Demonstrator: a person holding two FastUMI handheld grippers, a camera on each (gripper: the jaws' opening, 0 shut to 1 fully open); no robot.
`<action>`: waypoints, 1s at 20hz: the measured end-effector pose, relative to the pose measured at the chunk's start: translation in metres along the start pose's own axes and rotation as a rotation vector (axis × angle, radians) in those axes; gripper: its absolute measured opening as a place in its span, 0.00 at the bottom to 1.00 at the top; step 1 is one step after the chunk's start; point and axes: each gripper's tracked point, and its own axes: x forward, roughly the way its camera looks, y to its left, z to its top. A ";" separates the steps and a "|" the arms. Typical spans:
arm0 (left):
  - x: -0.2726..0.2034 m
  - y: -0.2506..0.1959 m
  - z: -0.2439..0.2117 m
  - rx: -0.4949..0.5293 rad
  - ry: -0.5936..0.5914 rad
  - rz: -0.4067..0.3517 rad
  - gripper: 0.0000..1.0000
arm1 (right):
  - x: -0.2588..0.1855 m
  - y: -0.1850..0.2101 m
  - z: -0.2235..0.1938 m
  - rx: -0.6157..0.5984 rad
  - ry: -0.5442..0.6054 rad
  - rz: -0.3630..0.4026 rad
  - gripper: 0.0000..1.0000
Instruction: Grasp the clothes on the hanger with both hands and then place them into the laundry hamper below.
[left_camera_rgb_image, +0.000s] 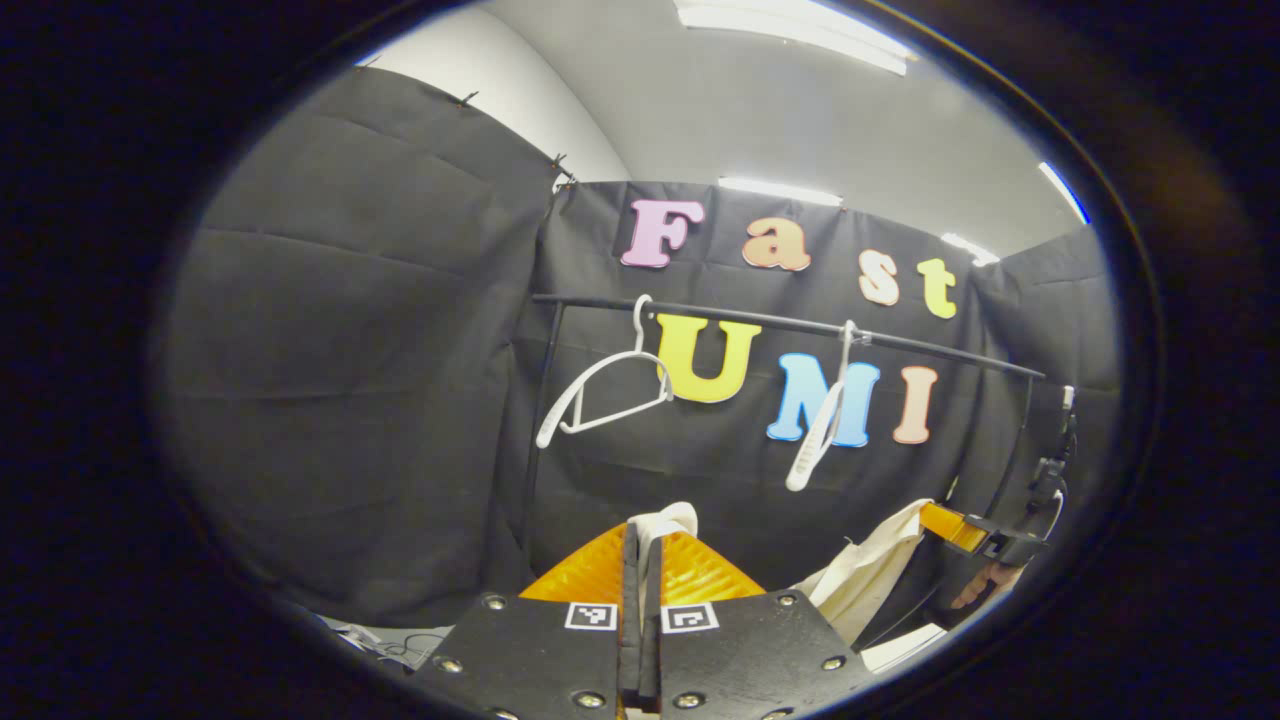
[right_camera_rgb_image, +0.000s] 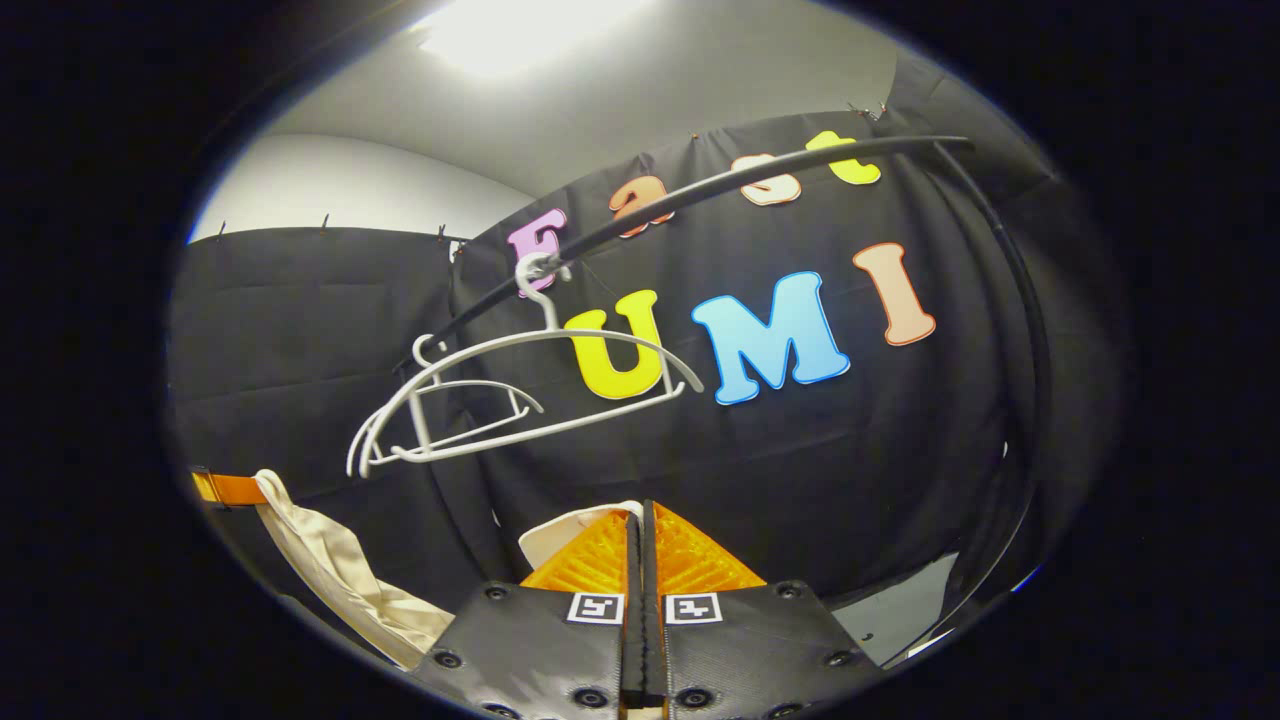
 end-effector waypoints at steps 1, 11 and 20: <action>-0.009 -0.003 0.000 0.007 -0.003 -0.026 0.01 | -0.011 0.016 -0.002 -0.006 0.006 0.018 0.01; -0.032 -0.049 -0.080 -0.025 0.088 -0.247 0.00 | -0.061 0.132 -0.097 0.039 0.174 0.160 0.01; -0.029 -0.005 -0.137 -0.067 0.157 -0.177 0.01 | -0.062 0.175 -0.136 0.240 0.300 0.182 0.01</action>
